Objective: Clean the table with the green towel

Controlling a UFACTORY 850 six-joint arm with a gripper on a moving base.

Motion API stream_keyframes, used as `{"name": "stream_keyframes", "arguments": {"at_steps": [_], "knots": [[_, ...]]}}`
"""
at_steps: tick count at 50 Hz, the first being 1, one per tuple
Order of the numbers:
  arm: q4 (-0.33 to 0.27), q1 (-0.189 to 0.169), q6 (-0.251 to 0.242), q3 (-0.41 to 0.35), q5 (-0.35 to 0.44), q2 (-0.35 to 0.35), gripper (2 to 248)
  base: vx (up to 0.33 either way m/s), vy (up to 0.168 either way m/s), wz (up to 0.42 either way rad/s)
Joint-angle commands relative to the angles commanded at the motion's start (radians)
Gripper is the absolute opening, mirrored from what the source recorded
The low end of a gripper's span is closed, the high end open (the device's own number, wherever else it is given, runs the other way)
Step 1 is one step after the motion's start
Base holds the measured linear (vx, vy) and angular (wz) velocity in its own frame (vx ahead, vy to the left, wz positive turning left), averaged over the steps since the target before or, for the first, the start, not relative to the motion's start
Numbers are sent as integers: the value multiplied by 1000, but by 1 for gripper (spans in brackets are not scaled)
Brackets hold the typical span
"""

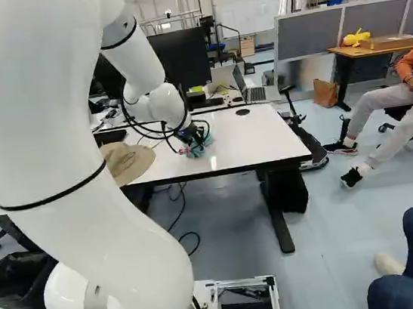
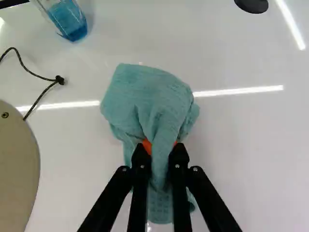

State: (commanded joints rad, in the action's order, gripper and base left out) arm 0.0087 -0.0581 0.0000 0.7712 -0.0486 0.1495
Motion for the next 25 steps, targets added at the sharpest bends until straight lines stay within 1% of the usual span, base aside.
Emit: {"name": "stream_keyframes", "arguments": {"at_steps": [25], "knots": [[0, 0, 0, 0, 3, 0, 51, 0, 0, 0]]}}
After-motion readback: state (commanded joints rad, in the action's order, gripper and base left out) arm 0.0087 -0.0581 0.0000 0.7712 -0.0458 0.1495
